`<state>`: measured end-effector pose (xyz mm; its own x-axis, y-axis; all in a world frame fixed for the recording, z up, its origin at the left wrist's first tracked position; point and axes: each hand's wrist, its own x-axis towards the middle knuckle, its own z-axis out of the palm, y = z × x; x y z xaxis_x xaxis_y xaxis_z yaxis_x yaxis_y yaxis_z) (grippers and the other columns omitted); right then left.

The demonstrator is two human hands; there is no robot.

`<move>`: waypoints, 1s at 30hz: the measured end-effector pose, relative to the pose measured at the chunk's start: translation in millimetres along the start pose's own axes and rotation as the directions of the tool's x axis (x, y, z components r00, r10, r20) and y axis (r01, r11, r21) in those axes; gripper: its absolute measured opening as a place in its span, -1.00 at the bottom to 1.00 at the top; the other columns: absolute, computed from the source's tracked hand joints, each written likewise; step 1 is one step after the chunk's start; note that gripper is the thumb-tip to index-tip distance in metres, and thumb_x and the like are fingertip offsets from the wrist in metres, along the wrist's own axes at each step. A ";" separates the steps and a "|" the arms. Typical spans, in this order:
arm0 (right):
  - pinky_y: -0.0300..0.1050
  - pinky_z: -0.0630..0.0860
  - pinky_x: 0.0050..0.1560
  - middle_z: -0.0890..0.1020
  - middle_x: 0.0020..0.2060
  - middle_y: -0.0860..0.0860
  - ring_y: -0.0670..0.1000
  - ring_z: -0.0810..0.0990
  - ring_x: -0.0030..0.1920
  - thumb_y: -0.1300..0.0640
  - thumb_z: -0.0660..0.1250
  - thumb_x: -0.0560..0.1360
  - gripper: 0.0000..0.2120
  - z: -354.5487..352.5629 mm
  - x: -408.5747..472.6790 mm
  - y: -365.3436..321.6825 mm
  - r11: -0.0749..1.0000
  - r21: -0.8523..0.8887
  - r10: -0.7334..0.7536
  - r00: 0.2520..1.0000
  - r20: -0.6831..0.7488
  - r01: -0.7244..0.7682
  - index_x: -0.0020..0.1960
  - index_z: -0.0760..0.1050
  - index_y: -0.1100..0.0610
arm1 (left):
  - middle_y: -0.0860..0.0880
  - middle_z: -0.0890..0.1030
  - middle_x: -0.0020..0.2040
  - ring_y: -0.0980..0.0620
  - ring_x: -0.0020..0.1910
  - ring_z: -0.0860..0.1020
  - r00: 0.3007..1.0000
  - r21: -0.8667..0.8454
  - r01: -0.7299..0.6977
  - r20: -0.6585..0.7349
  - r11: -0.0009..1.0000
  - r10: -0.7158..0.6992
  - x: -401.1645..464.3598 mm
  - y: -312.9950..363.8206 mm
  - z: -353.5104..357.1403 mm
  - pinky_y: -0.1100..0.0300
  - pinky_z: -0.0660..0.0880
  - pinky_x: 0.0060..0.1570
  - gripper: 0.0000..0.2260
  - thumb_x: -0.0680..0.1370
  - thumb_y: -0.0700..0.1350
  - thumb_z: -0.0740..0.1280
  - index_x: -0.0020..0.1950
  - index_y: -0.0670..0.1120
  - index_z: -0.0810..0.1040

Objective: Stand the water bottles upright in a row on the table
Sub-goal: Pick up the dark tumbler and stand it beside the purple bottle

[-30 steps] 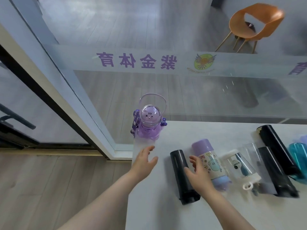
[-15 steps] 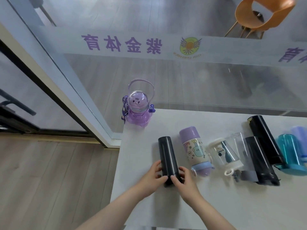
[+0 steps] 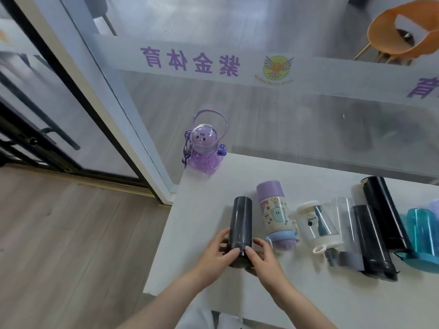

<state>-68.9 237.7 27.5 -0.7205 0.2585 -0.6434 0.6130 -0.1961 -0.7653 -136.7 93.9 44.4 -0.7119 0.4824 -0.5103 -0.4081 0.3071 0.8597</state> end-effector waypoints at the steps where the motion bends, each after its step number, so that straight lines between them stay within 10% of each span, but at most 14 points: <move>1: -0.10 0.58 0.03 0.62 0.07 0.10 0.05 0.64 0.06 0.13 0.27 0.58 -0.68 -1.7 -2.5 -2.5 1.000 0.005 -0.010 1.000 0.016 0.009 0.31 0.31 0.07 | 0.05 0.51 0.17 0.10 0.09 0.57 1.000 -0.011 -0.003 -0.015 1.000 0.003 -1.5 1.2 0.5 0.34 0.54 -0.08 -0.61 0.56 -0.15 0.34 0.29 0.17 0.33; 11: -0.21 0.54 -0.05 0.60 0.02 -0.08 -0.08 0.59 -0.12 0.14 0.25 0.57 -0.64 -11.3 -15.3 -28.5 0.900 -0.331 -0.256 0.958 0.127 0.284 0.33 0.30 -0.04 | 0.01 0.59 0.12 0.05 0.05 0.62 0.985 0.003 0.041 -0.169 0.999 -0.040 -2.8 39.5 -5.8 0.02 0.62 0.06 -0.68 0.56 0.06 0.32 0.28 0.01 0.45; 20: -0.37 0.12 0.38 0.13 0.49 -0.21 -0.21 0.13 0.47 -0.02 0.41 0.42 -0.22 -14.8 -2.6 -51.2 0.436 -0.676 -0.583 0.759 0.290 0.594 0.50 0.07 -0.18 | 0.04 0.63 -0.01 0.08 -0.02 0.61 0.984 0.188 0.047 -0.177 0.981 -0.014 7.8 77.1 -16.5 0.16 0.63 -0.12 -0.69 0.54 0.21 0.27 0.07 0.01 0.58; 30: -0.21 0.47 0.25 0.43 0.26 -0.20 -0.22 0.44 0.24 -0.02 0.45 0.41 -0.33 -18.9 17.6 -73.9 0.596 -0.526 -0.608 0.769 0.198 0.606 0.41 0.19 -0.08 | -0.06 0.63 0.09 -0.03 0.04 0.62 0.994 0.106 0.021 -0.109 0.994 -0.010 20.2 86.1 -22.3 0.16 0.58 0.10 -0.69 0.65 -0.02 0.04 0.17 0.08 0.57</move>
<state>-120.7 274.6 73.1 -0.9908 0.1310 -0.0334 0.0992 0.5372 -0.8376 -198.9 111.8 108.7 -0.7659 0.3872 -0.5133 -0.3602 0.4030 0.8414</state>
